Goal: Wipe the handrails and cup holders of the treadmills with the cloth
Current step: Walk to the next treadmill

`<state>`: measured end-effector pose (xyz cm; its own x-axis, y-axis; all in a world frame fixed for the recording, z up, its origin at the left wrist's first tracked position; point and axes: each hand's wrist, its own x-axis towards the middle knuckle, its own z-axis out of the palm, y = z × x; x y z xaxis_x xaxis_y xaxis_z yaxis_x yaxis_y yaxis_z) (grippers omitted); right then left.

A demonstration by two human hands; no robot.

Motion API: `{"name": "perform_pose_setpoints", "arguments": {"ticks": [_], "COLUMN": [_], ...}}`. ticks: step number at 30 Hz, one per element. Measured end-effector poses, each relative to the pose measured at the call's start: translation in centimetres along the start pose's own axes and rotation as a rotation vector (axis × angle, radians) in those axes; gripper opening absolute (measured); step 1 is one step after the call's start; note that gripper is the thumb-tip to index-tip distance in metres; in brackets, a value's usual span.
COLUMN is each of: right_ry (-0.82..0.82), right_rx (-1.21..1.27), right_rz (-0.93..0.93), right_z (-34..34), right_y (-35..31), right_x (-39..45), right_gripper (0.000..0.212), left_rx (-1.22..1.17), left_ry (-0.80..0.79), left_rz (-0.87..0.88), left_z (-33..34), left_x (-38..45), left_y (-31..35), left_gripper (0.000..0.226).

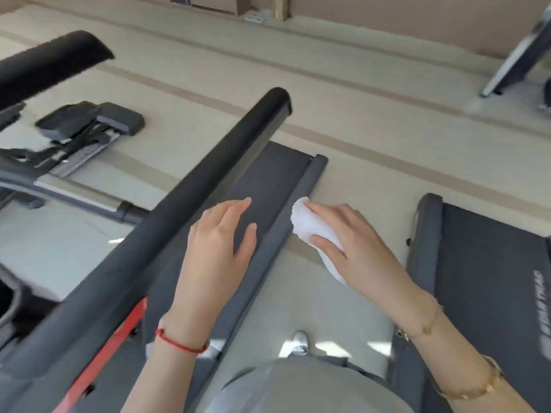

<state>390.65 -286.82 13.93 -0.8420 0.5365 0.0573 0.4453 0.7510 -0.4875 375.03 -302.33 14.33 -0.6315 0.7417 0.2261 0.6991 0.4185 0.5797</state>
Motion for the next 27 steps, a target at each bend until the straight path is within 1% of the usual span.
{"name": "perform_pose_setpoints", "arguments": {"ticks": [6,13,18,23,27], "right_ry": [0.052,0.141,0.244,0.357,0.458], "right_rx": [0.011,0.058,0.062,0.044,0.038], "right_rz": [0.158,0.360,0.561,0.794,0.984], "right_z": [-2.3,-3.8,-4.6,-5.5,-5.8], "right_y": [6.0,10.3,12.5,13.6,14.0], "right_x": [-1.2,-1.7,-1.5,-0.7,0.1], "right_gripper": [0.044,0.044,0.044,0.045,0.046], "left_rx": [-0.029,-0.090,-0.136,-0.168,-0.195], "left_ry": [-0.121,-0.296,-0.464,-0.649,-0.766], "left_rz": [0.090,0.237,0.425,0.654,0.833], "left_z": [5.1,10.0,14.3,18.5,21.6], "left_x": [4.0,9.4,14.3,20.2,23.9], "left_y": [3.5,7.4,10.2,13.4,16.7], "left_gripper": [0.040,0.040,0.039,0.039,0.038]}}
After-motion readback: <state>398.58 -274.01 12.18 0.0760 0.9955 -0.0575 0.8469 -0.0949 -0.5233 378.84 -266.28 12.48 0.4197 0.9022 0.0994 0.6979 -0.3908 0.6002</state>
